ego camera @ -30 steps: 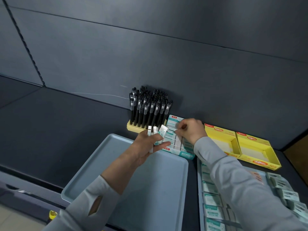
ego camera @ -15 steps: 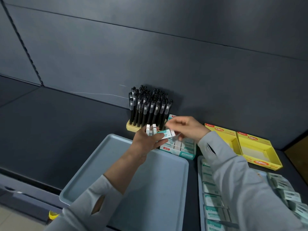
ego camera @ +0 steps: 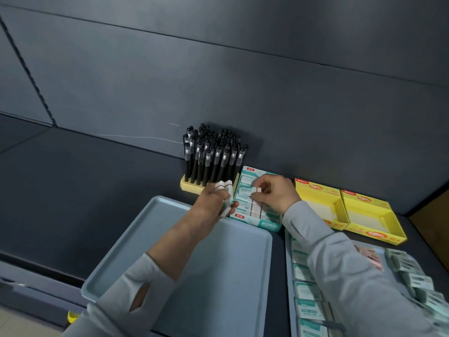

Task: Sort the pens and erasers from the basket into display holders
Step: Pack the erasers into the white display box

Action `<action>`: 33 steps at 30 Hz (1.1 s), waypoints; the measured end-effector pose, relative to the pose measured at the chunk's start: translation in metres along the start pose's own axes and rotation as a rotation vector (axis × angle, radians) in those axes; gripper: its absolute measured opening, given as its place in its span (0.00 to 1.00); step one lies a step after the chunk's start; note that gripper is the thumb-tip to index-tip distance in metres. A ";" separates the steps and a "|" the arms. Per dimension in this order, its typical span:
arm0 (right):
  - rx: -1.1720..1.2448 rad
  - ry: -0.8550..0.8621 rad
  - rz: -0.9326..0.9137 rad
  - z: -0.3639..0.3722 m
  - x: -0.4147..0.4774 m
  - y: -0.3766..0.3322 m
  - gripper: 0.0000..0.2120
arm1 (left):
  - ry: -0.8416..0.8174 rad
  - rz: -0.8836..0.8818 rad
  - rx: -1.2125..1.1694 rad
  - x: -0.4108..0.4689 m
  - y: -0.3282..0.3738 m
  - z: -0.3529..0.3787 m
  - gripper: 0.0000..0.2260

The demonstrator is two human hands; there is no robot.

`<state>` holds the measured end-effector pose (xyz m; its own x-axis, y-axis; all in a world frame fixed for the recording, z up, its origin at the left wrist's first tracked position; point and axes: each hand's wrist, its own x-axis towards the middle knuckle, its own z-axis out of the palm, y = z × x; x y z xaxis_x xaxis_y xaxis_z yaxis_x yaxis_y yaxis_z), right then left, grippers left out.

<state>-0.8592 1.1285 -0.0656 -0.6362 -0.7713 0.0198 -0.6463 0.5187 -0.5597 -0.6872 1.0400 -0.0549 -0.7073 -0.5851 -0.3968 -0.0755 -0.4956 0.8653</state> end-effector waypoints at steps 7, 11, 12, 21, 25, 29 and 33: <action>-0.212 0.128 -0.032 0.012 0.004 -0.007 0.10 | -0.081 0.128 0.068 0.001 -0.003 -0.006 0.03; 0.146 0.101 -0.016 0.004 -0.003 -0.020 0.11 | -0.061 0.163 0.119 0.000 -0.002 -0.006 0.05; 0.348 0.020 0.003 0.002 -0.006 -0.025 0.12 | -0.050 0.158 0.126 0.000 -0.002 -0.006 0.07; 0.663 0.031 0.113 -0.015 -0.007 -0.008 0.08 | 0.033 0.139 0.254 -0.004 -0.001 0.004 0.12; 0.559 -0.089 0.198 -0.009 -0.015 0.002 0.04 | 0.087 0.027 0.121 -0.002 0.001 0.001 0.07; 0.051 0.000 0.035 0.001 -0.021 -0.004 0.11 | 0.015 0.010 0.094 -0.008 0.002 -0.003 0.09; -0.140 0.133 -0.039 0.013 -0.022 -0.010 0.10 | -0.019 0.092 0.109 -0.011 -0.004 -0.009 0.15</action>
<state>-0.8331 1.1350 -0.0710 -0.6537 -0.7410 0.1535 -0.7178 0.5429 -0.4360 -0.6727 1.0427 -0.0572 -0.7277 -0.6121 -0.3096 -0.0853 -0.3671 0.9263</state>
